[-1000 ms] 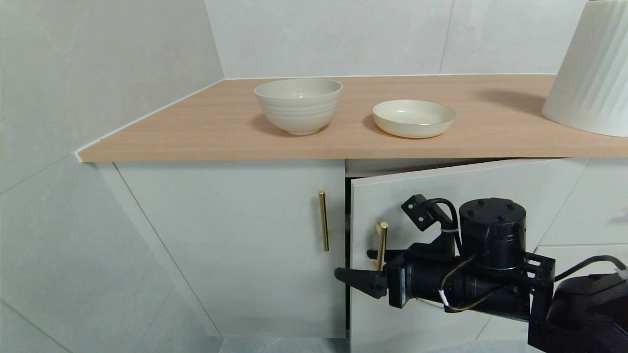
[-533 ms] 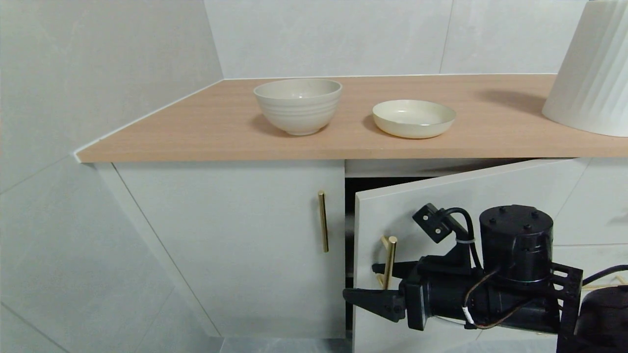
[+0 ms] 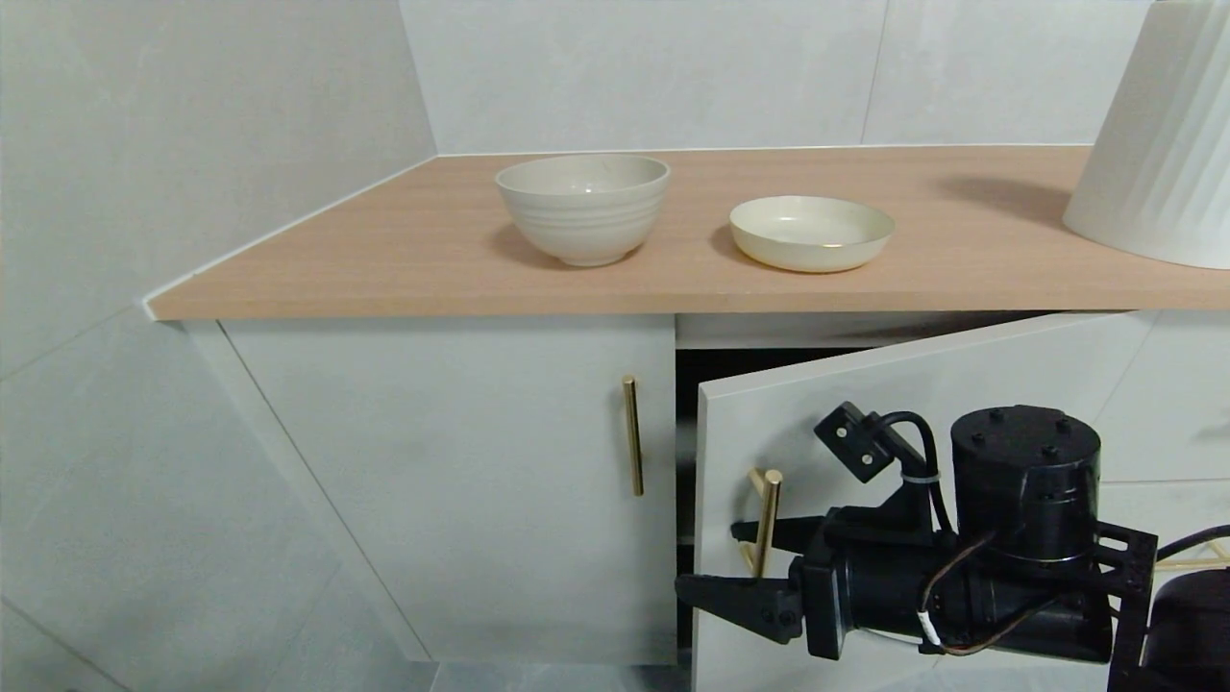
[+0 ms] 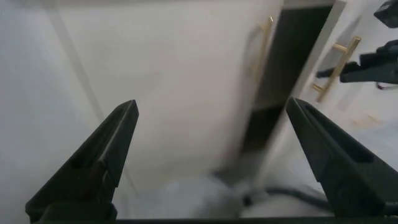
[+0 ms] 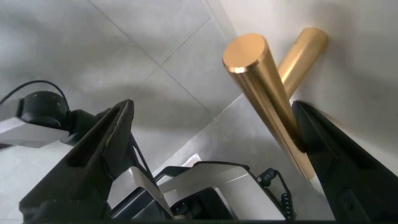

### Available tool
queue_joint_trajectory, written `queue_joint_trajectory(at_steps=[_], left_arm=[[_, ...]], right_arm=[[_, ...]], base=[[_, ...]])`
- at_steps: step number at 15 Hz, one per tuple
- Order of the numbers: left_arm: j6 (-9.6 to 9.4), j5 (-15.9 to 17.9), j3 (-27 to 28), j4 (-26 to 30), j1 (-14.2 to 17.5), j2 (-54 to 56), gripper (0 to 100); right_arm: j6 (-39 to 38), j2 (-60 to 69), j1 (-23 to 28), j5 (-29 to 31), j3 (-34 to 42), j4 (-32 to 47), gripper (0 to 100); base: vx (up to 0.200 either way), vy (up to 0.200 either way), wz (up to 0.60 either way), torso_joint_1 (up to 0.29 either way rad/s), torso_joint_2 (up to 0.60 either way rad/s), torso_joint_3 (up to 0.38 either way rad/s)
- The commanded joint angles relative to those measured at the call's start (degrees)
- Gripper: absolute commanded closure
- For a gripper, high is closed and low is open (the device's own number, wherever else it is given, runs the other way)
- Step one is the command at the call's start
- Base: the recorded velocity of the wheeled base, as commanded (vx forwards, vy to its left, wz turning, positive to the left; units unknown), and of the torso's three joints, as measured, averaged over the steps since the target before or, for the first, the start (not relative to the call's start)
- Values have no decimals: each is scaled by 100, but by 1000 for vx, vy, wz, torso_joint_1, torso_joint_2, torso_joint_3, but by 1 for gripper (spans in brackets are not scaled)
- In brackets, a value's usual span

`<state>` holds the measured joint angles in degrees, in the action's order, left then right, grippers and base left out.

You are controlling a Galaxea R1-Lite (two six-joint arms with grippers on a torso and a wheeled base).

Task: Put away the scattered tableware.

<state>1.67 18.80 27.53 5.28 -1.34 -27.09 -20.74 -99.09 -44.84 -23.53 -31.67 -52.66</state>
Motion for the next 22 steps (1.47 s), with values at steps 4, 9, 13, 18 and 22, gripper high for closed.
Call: queue_joint_trajectory(at_steps=[4, 9, 13, 18, 22], left_arm=[[1134, 458, 1044, -2277, -1694, -4586, 0], [2215, 467, 895, -3639, -3215, -5316, 0], [2224, 476, 745, -3806, -3408, -5597, 100], [2188, 467, 719, -4808, -3408, -6309, 100], [2188, 555, 701, -5221, -3434, -6836, 100]], right_arm=[[8, 109, -34, -11, 73, 2, 0], [-1, 276, -43, -20, 144, 2, 0], [8, 223, -43, -47, 161, 2, 0], [-1, 170, -78, -47, 179, 2, 0], [-1, 170, -78, -47, 179, 2, 0]], base=[[0, 0, 0, 0, 0, 0], [0, 0, 0, 0, 0, 0], [0, 0, 0, 0, 0, 0], [0, 0, 0, 0, 0, 0], [0, 0, 0, 0, 0, 0]])
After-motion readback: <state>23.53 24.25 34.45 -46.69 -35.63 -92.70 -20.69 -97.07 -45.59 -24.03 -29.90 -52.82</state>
